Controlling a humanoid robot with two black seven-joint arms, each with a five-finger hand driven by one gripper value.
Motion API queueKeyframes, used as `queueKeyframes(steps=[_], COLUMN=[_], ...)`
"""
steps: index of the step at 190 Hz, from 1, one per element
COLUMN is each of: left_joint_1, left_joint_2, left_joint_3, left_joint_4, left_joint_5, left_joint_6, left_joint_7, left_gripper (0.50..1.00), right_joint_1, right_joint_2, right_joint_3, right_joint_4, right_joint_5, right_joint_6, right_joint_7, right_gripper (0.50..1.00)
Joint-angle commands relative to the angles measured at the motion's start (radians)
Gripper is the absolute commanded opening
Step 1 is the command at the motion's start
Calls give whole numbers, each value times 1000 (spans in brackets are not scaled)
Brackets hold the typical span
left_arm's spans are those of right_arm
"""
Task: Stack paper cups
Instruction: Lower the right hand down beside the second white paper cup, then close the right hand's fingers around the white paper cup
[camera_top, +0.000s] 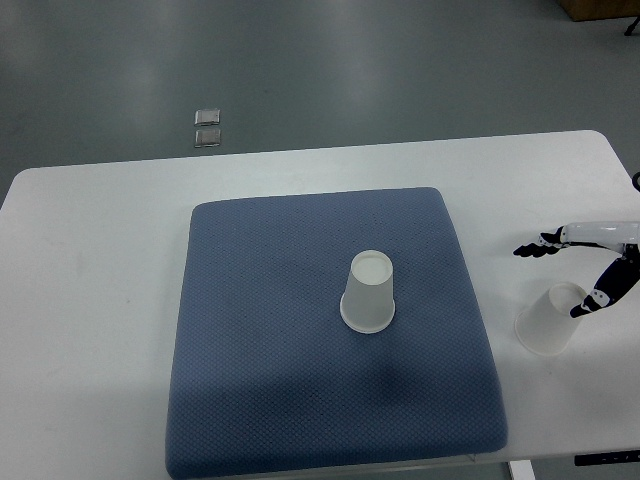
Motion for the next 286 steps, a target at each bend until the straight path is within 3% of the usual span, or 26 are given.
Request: queueKeyframes(steps=[1,18,119,148,196,230,286], left_joint_1=[0,0,0,0,0,0,0], left_joint_2=[0,0,0,0,0,0,0], left_joint_3=[0,0,0,0,0,0,0], left_joint_4=[0,0,0,0,0,0,0], left_joint_5=[0,0,0,0,0,0,0], left_joint_6=[0,0,0,0,0,0,0], left_joint_7=[1,-1,-1,-1,-1,1,-1], left_gripper=[1000,1000,1000,1000,1000,1000,1000], right_joint_1=[-11,-16,-30,-31,-37,-37,-37], right_joint_2=[0,0,31,32,31,32,32], right_joint_3=[-41,-69,-138,-150,-158,-158,-156], right_joint_4=[5,13,-7,-24,-61,-58,-38], right_joint_5=[-21,-41,-136,-142,-156,-153,-150], right_joint_6=[-86,-141,-279,-298,-316,-316,-310], right_joint_7=[0,18,23,21,23,26,34], right_gripper=[921,921,911,901,803,772,772])
